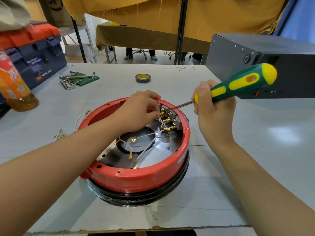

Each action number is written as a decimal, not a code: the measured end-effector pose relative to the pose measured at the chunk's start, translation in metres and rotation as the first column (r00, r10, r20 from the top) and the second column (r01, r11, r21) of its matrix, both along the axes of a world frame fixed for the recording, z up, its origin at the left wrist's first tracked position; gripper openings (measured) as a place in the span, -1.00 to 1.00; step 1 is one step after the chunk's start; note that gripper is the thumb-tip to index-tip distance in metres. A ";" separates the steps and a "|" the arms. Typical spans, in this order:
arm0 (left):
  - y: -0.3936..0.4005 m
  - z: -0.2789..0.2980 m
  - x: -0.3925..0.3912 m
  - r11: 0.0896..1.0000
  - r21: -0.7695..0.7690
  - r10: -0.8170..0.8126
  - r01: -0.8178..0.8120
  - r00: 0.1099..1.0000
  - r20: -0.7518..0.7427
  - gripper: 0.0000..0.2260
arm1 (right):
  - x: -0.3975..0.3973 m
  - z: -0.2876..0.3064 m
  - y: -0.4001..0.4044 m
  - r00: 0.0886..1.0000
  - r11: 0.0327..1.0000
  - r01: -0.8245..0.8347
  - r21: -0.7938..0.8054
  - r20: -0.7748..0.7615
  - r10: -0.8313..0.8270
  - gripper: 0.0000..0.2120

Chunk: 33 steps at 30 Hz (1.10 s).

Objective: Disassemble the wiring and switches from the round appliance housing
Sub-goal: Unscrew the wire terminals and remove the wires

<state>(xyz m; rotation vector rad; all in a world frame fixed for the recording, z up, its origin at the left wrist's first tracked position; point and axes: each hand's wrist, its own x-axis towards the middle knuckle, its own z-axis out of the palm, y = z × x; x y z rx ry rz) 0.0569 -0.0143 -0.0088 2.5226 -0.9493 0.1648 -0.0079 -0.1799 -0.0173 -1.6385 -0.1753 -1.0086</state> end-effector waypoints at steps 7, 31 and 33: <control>0.000 0.000 0.000 1.000 -0.004 0.005 -0.005 1.000 -0.008 -0.90 | 0.007 -0.002 -0.002 0.999 0.990 0.024 0.137 -0.037 -0.019 -0.71; 0.000 0.000 0.000 1.000 -0.009 0.002 -0.002 1.000 -0.015 -0.90 | -0.011 0.002 0.002 0.999 0.952 0.025 -0.305 0.027 -0.018 -0.70; 0.000 0.000 0.000 1.000 -0.005 0.001 -0.001 1.000 -0.009 -0.90 | -0.012 0.004 0.001 1.000 0.934 0.005 -0.358 0.005 -0.004 -0.73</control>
